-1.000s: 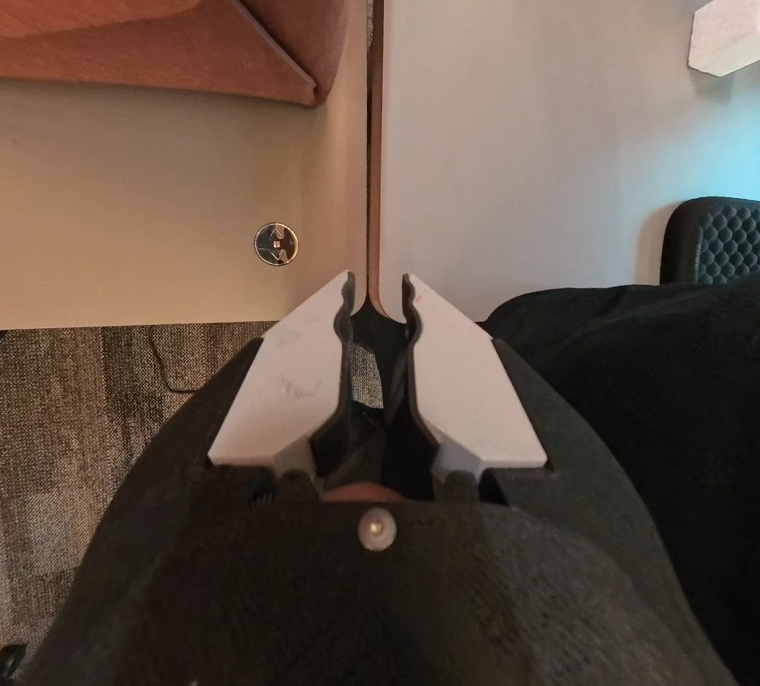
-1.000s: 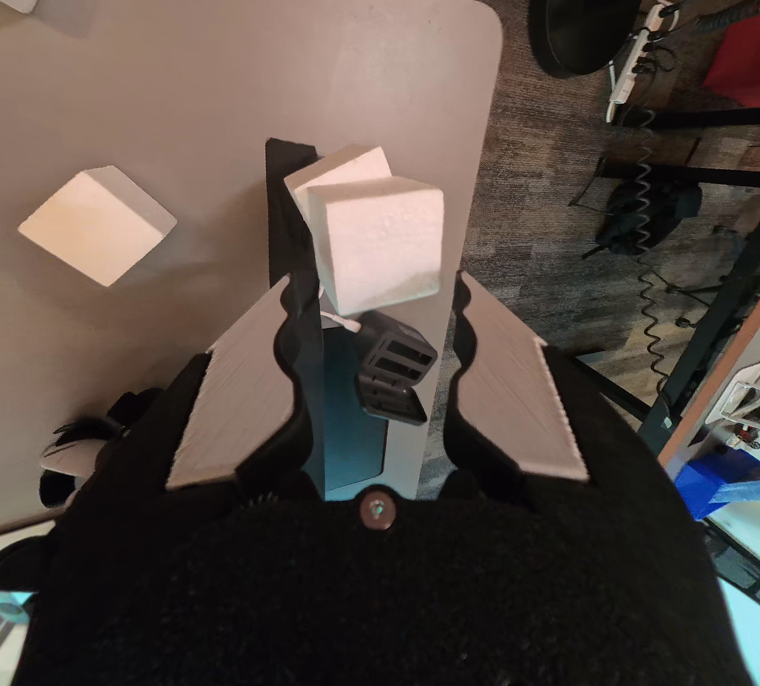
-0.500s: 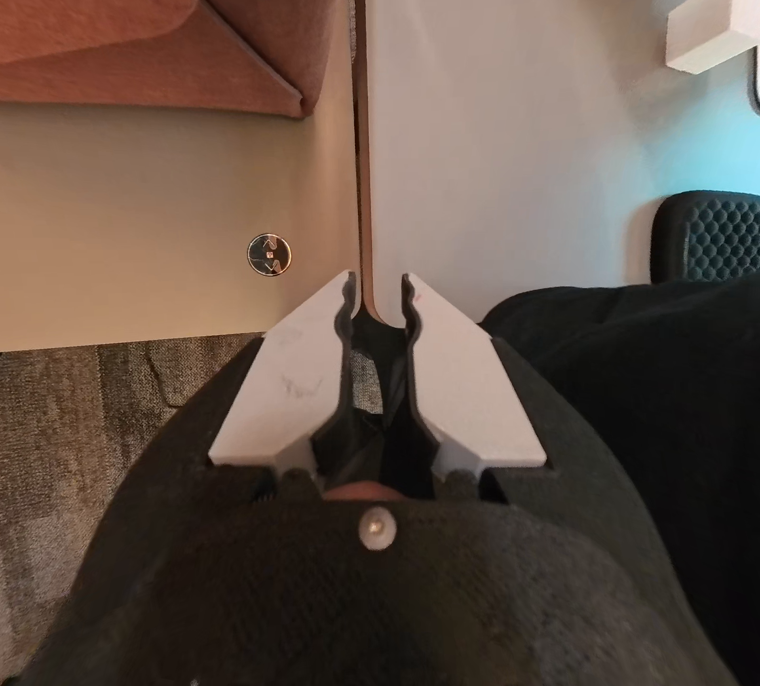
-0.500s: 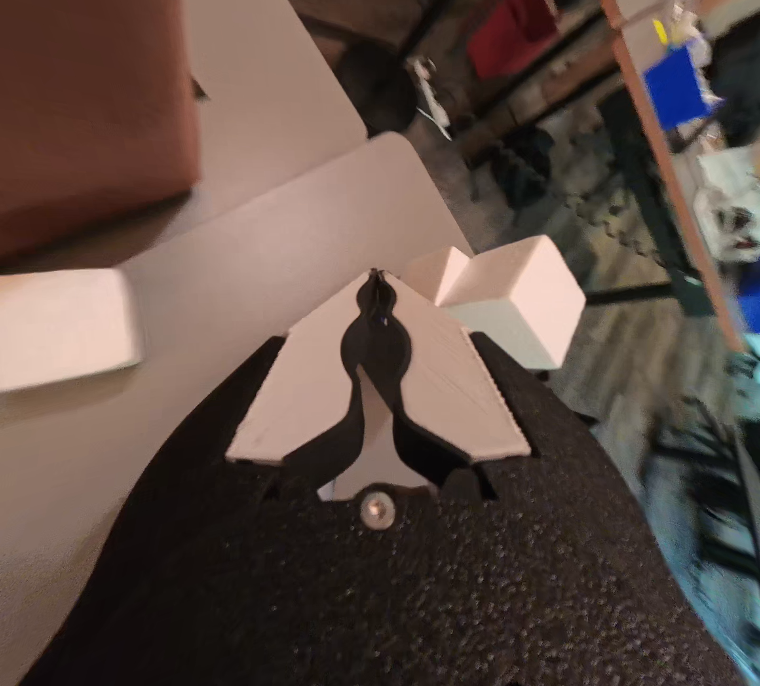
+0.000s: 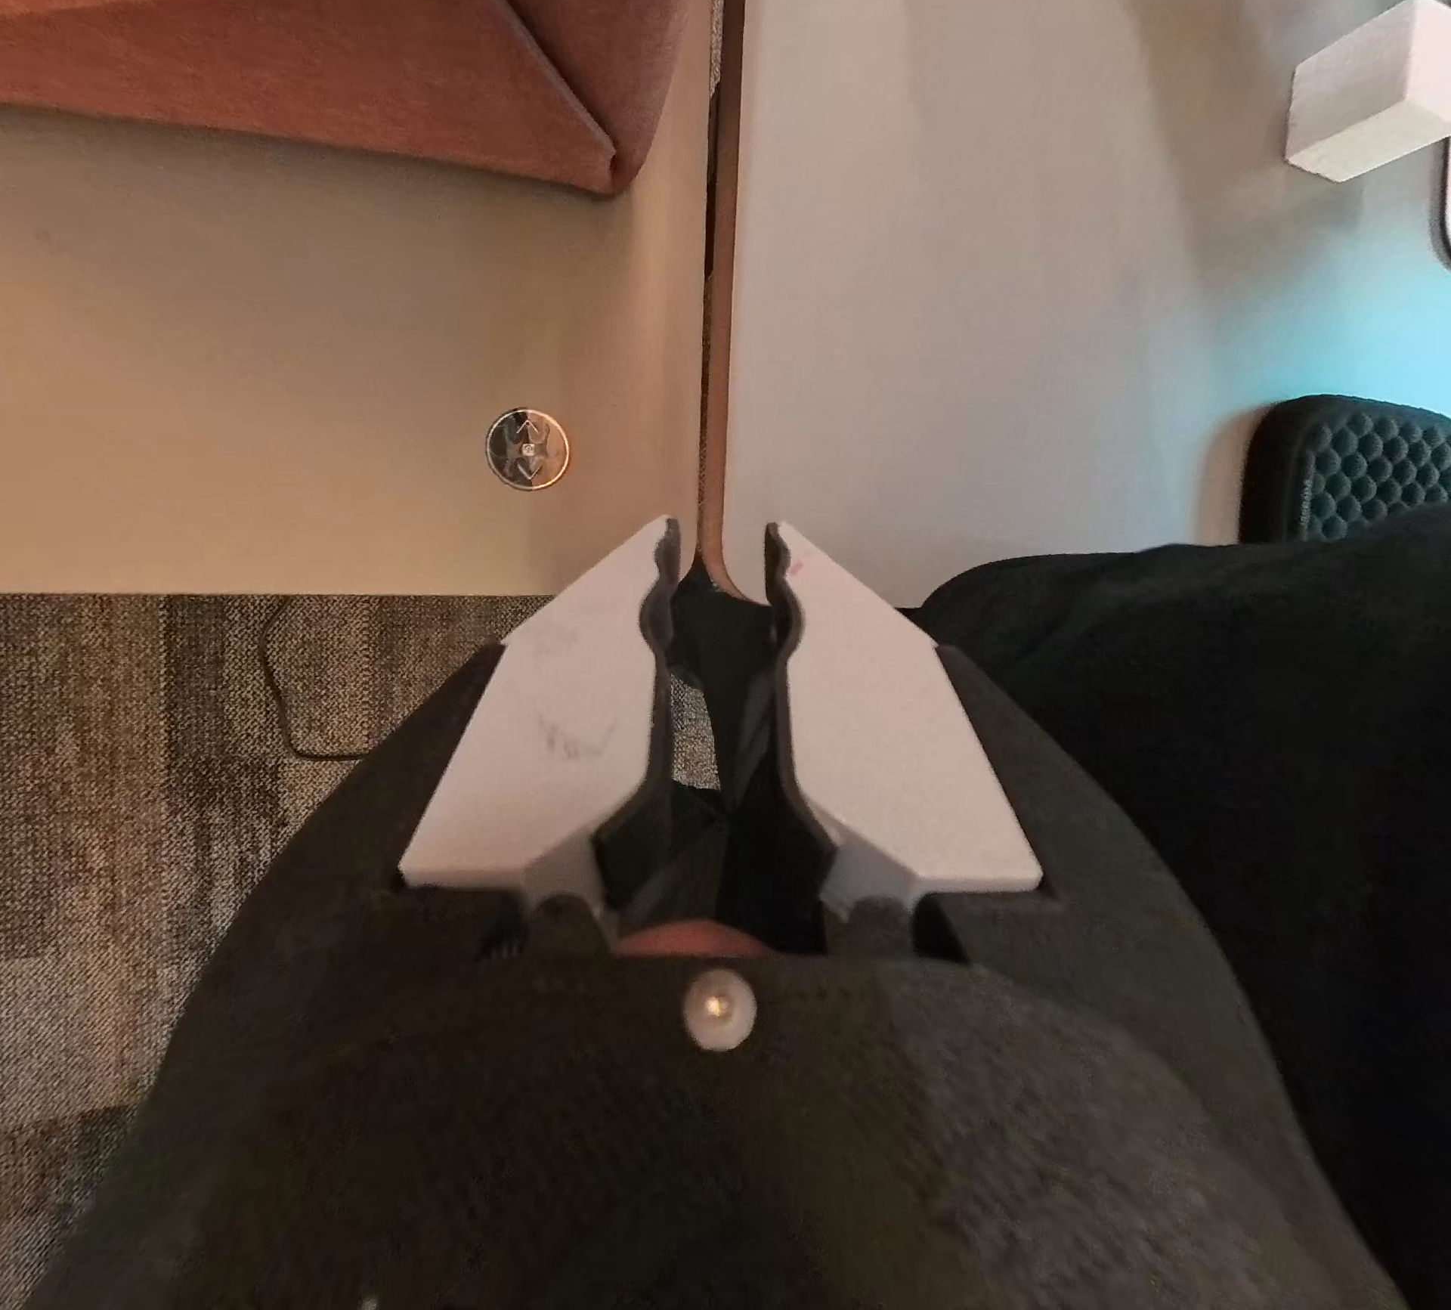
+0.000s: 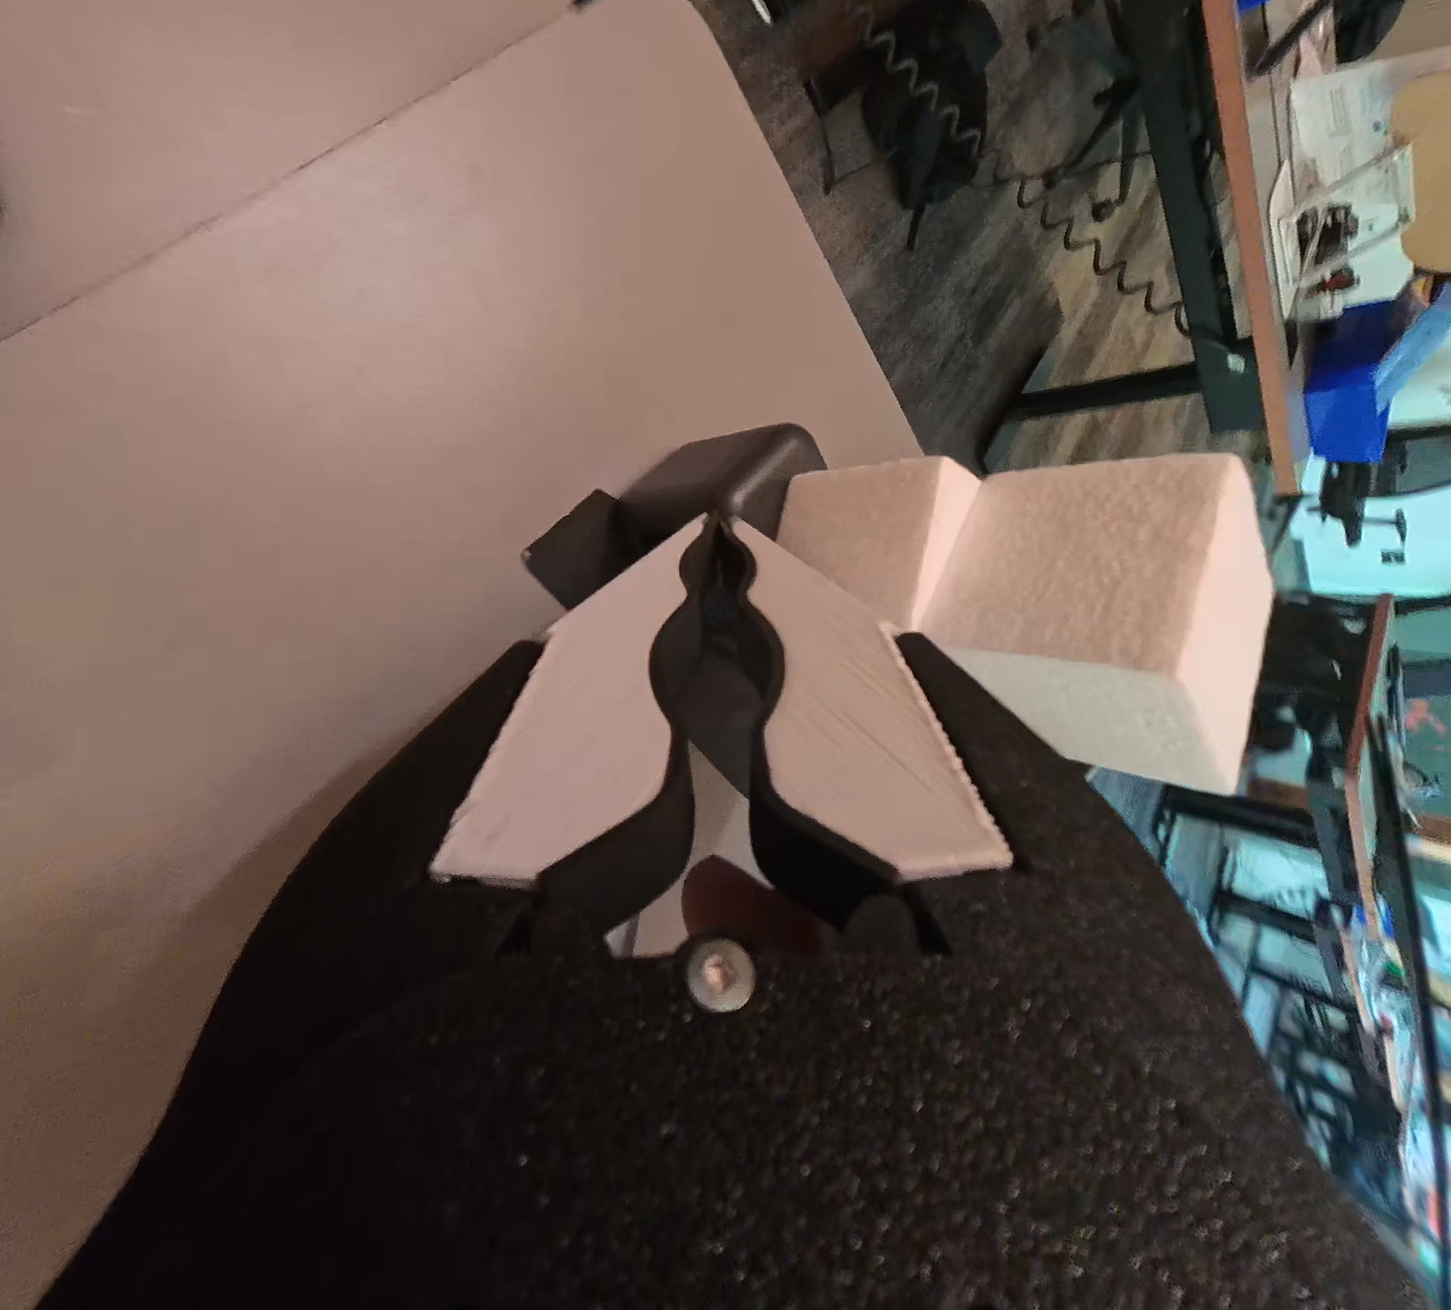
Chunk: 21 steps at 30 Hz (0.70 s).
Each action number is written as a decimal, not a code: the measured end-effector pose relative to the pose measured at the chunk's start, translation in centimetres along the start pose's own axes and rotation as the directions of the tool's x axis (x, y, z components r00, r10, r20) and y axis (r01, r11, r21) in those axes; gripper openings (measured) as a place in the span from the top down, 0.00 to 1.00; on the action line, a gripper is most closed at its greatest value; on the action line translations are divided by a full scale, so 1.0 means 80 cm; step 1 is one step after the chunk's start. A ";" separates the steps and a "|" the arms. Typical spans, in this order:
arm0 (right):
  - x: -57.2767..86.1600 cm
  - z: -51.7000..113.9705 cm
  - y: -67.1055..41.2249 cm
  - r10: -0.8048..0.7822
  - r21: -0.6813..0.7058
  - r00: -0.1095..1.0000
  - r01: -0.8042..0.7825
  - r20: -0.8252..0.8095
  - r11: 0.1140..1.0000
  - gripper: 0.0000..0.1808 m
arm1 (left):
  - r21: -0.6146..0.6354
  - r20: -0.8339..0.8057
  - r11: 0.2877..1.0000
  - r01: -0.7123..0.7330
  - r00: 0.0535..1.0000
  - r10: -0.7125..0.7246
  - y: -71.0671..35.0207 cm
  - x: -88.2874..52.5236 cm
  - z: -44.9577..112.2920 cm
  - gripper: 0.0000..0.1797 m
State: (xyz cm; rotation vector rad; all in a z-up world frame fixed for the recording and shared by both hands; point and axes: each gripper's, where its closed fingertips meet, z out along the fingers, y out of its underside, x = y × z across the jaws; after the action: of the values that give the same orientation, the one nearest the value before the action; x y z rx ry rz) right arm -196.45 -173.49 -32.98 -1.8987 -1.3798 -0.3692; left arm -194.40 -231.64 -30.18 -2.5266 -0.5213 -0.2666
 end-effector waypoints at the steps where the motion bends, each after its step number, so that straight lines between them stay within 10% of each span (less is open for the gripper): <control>1: -0.008 -0.010 -0.003 -0.008 0.031 0.999 0.006 0.039 1.000 1.00 | 0.002 -0.003 1.000 -0.001 1.000 0.001 -0.001 0.001 0.001 0.89; 6: -0.024 -0.087 0.000 -0.081 0.197 0.941 0.016 0.328 0.980 0.98 | 0.006 -0.011 1.000 -0.015 1.000 0.015 -0.005 0.001 0.002 0.89; 11: -0.054 -0.155 0.071 -0.292 0.233 0.589 0.176 0.754 0.956 0.60 | 0.003 -0.043 1.000 0.006 0.999 -0.006 0.000 0.003 0.006 0.90; 15: -0.054 -0.121 0.124 -0.636 0.306 0.488 0.594 0.598 0.744 0.56 | -0.002 -0.063 1.000 0.003 0.998 -0.003 -0.004 0.008 0.008 0.90; 21: -0.080 -0.077 0.136 -0.774 0.310 0.344 0.772 0.532 0.556 0.62 | -0.013 -0.050 1.000 -0.009 0.999 0.008 -0.005 0.010 0.009 0.90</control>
State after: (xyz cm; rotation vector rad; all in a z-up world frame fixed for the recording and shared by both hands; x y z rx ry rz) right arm -187.83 -183.83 -37.13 -1.2078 -2.7557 -0.1573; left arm -193.75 -230.68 -30.34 -2.5274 -0.4903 -0.3301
